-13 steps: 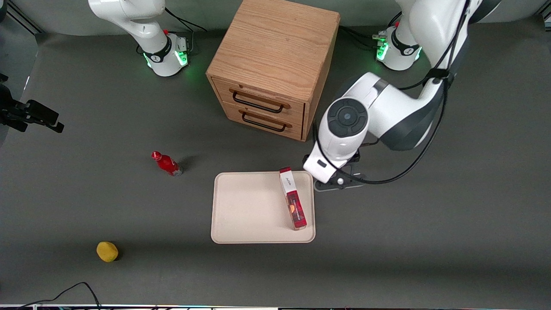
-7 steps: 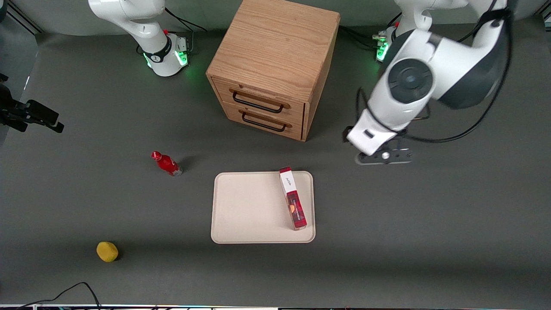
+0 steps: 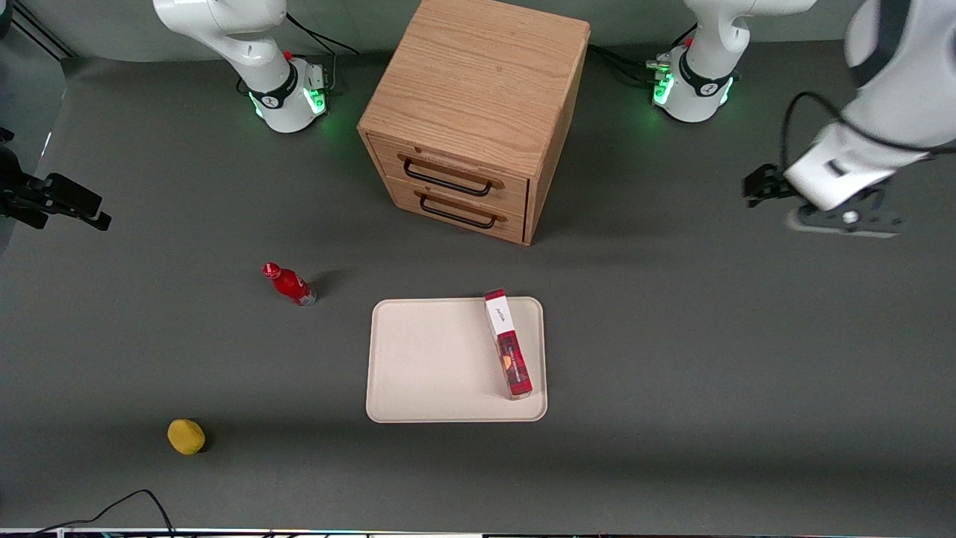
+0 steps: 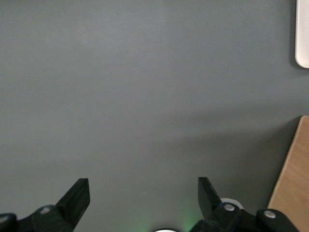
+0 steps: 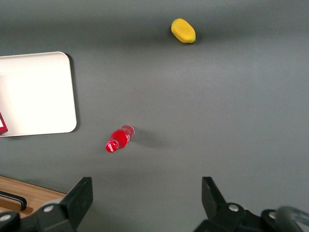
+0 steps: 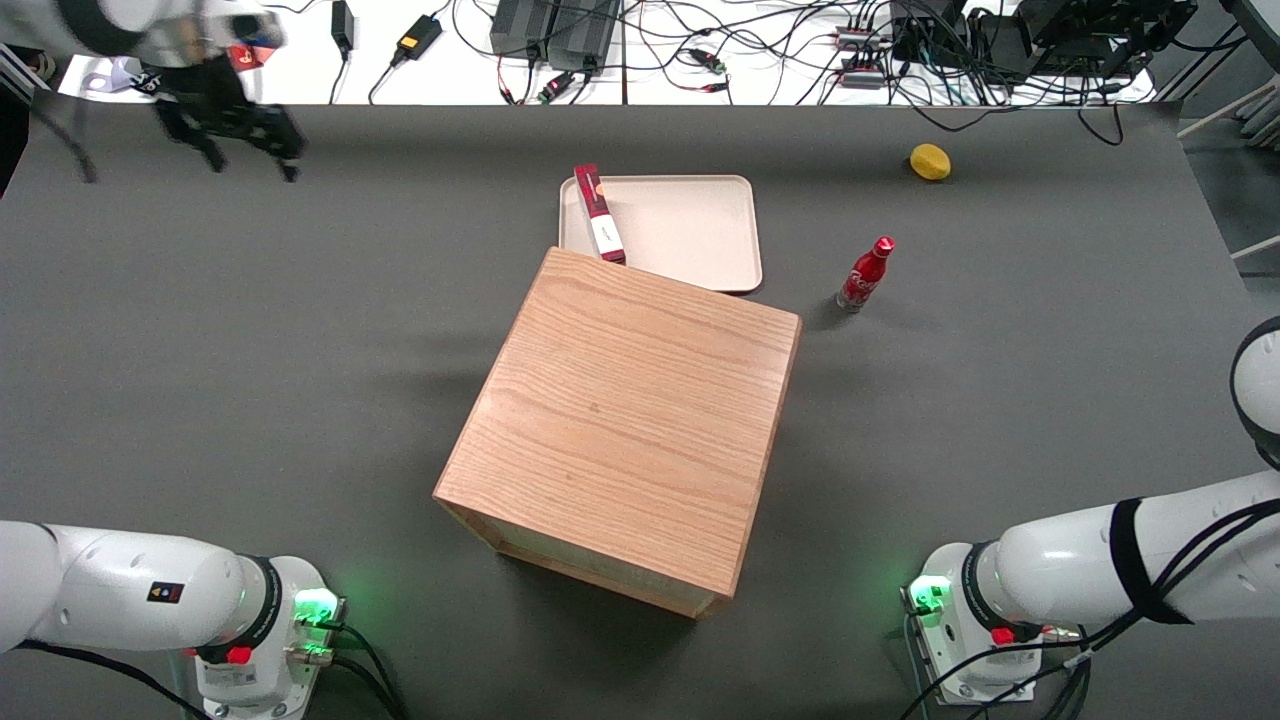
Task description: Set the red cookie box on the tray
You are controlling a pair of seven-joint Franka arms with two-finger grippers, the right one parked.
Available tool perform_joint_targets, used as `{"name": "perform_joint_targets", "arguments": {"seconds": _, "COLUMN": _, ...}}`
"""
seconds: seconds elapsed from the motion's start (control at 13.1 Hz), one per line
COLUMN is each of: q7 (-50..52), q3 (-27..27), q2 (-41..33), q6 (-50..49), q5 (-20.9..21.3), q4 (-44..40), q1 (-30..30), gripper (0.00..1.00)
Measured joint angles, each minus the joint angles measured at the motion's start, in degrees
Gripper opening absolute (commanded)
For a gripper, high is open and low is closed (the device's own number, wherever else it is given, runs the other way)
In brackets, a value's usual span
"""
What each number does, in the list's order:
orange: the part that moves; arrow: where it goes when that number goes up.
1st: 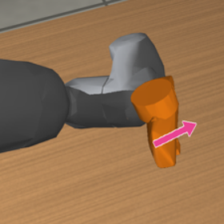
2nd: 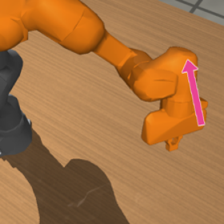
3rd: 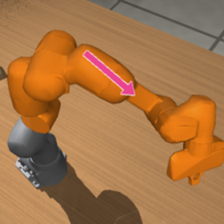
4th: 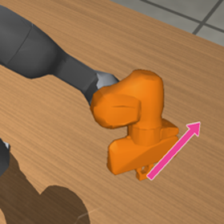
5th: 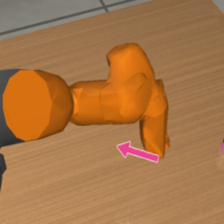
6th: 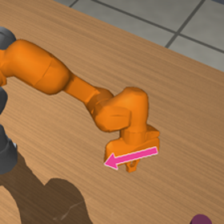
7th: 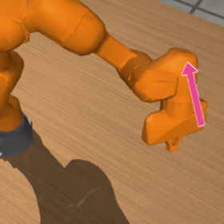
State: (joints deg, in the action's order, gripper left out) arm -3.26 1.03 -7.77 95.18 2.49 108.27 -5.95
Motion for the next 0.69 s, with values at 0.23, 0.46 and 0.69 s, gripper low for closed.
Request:
{"name": "perform_joint_targets", "arguments": {"seconds": 0.23, "q7": -3.7, "q3": 3.1, "q2": -2.7, "q6": -0.9, "q5": 0.3, "q4": 0.4, "q1": -0.2, "gripper": 1.00}}
{"name": "perform_joint_targets", "arguments": {"seconds": 0.46, "q7": -3.5, "q3": 5.1, "q2": -2.0, "q6": -0.4, "q5": 1.3, "q4": -1.1, "q1": -3.1, "gripper": 1.00}}
{"name": "perform_joint_targets", "arguments": {"seconds": 0.69, "q7": -1.7, "q3": 4.5, "q2": 2.2, "q6": -0.3, "q5": 1.3, "q4": -6.0, "q1": -0.8, "gripper": 1.00}}
